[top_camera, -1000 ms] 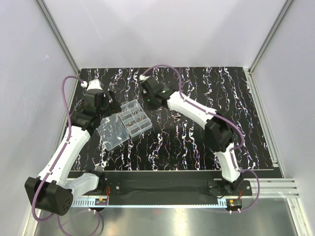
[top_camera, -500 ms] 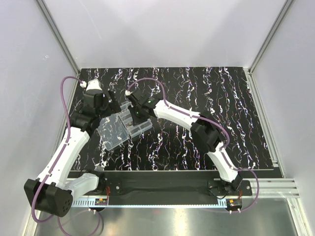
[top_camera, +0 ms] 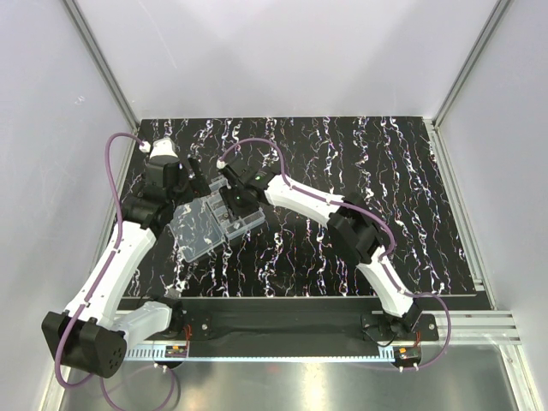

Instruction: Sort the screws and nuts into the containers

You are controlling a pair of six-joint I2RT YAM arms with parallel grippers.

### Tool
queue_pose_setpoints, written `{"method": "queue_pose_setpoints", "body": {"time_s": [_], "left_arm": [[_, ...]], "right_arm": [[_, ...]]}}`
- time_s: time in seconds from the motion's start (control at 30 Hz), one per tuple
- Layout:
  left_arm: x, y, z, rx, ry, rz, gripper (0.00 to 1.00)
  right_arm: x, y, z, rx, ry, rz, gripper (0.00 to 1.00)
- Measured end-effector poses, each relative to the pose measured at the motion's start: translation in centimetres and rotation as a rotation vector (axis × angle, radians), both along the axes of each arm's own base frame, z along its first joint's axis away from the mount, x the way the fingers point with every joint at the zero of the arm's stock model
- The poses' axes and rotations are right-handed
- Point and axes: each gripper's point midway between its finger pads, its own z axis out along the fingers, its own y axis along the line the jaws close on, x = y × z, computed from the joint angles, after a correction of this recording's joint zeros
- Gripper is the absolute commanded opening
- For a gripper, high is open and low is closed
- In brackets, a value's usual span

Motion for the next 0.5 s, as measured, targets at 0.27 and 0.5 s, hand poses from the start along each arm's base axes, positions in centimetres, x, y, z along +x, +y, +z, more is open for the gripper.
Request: {"method": "queue_pose_setpoints", "body": {"time_s": [0.27, 0.5], "left_arm": [[0.0, 0.0, 0.0, 0.0, 0.0, 0.0, 0.99], [0.0, 0.0, 0.0, 0.0, 0.0, 0.0, 0.99]], "right_arm": [[0.2, -0.3, 0.1, -0.011, -0.008, -0.008, 0.58], [5.2, -5.5, 1.3, -0.039, -0.047, -0.177, 0.58]]}}
